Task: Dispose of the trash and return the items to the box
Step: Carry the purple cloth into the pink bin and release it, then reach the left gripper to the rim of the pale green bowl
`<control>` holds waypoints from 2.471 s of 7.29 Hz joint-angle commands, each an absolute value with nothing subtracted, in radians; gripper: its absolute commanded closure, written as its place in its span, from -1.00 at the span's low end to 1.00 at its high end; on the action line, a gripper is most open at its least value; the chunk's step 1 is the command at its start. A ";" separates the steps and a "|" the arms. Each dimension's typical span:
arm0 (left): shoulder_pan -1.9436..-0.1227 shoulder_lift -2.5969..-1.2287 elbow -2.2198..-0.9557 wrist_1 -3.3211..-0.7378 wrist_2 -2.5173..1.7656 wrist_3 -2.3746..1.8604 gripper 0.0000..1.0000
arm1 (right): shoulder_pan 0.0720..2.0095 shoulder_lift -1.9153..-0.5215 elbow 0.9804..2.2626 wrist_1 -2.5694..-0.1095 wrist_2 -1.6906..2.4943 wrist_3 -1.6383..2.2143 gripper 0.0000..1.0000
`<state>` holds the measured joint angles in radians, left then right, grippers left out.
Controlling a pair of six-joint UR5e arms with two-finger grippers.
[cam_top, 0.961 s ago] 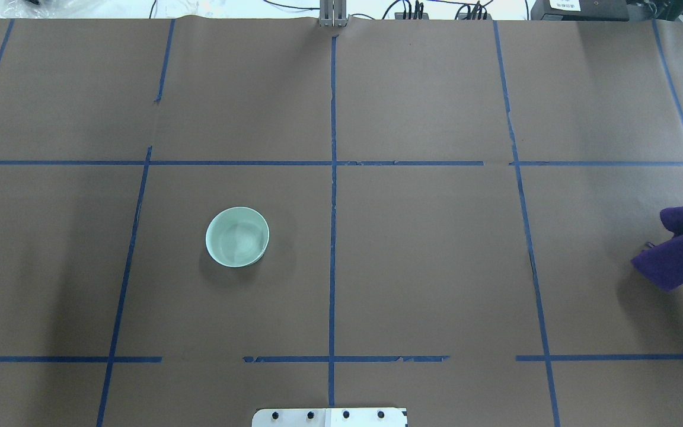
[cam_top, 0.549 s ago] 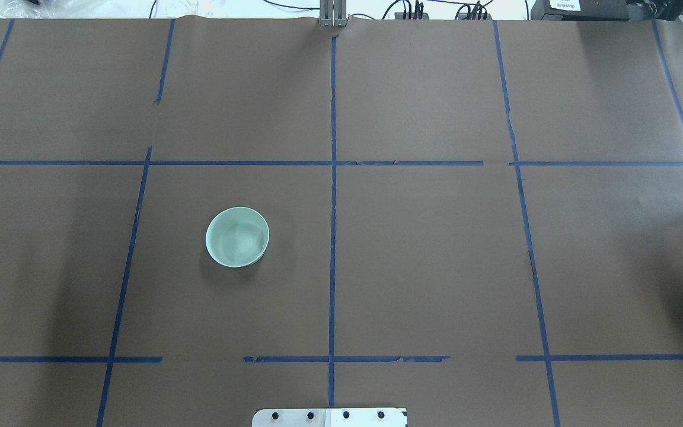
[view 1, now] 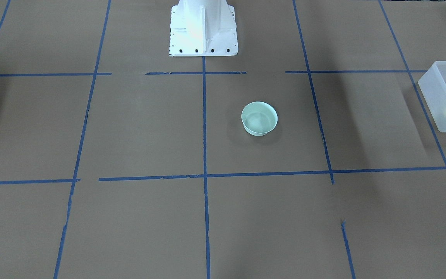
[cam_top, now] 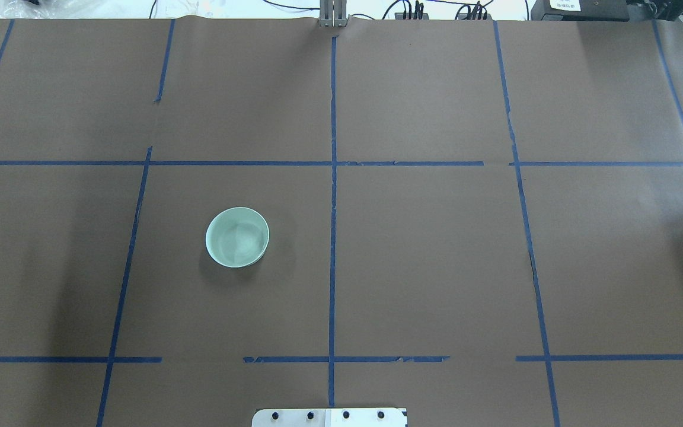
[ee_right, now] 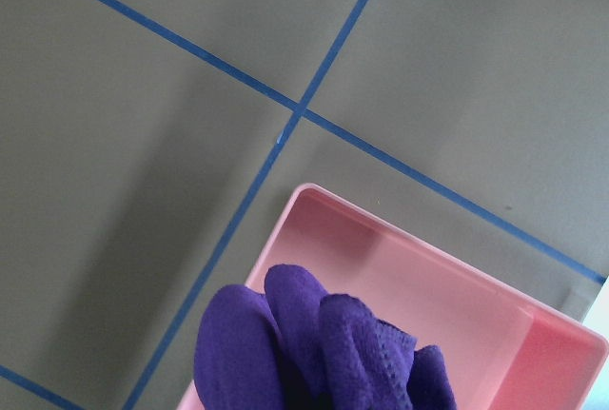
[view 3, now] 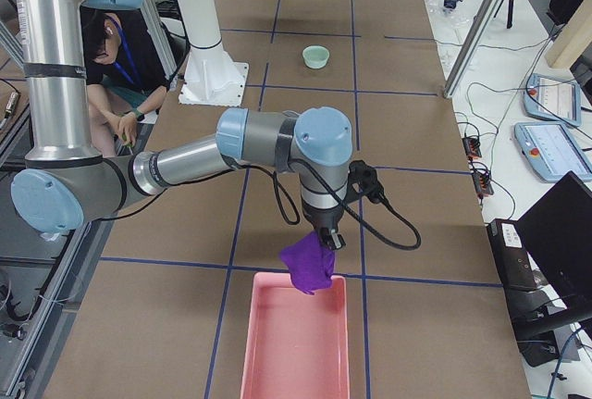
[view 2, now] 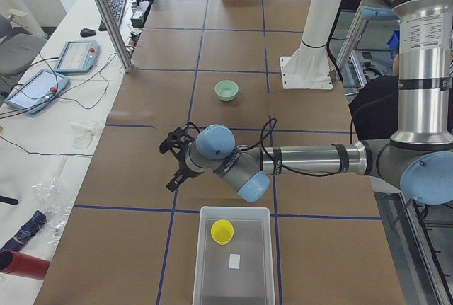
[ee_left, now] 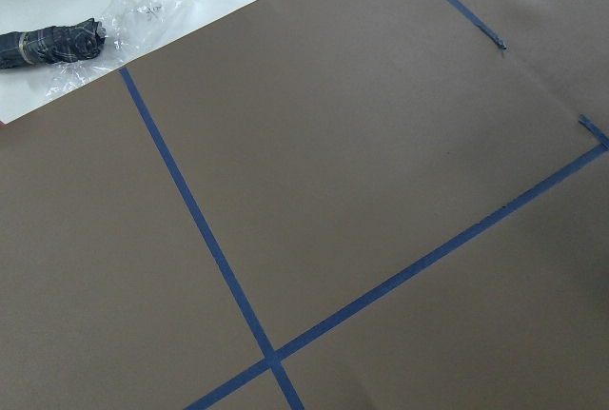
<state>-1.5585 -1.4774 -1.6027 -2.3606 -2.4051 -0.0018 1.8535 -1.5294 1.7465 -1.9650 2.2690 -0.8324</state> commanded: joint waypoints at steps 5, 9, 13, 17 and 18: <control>-1.458 -1.493 -1.661 -2.358 -2.392 -0.208 -1.00 | 1.740 -1.542 1.702 -1.689 2.313 -0.348 -0.87; -1.164 -1.549 -1.923 -2.155 -2.188 -0.678 -1.00 | 1.645 -1.561 1.761 -1.687 2.313 -0.253 -0.98; -0.759 -1.725 -1.931 -2.041 -1.897 -1.258 -0.45 | 1.631 -1.577 1.782 -1.686 2.310 -0.219 -0.99; -0.533 -1.887 -1.847 -1.891 -1.767 -1.428 -0.45 | 1.631 -1.578 1.782 -1.686 2.310 -0.221 -0.99; -0.517 -1.890 -1.832 -1.891 -1.763 -1.428 -0.45 | 1.631 -1.578 1.782 -1.686 2.310 -0.221 -0.99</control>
<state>-0.5499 -1.8746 -1.8583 -1.8955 -1.7779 -1.4167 1.6307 -1.5783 1.7824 -1.6859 2.3102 -0.2209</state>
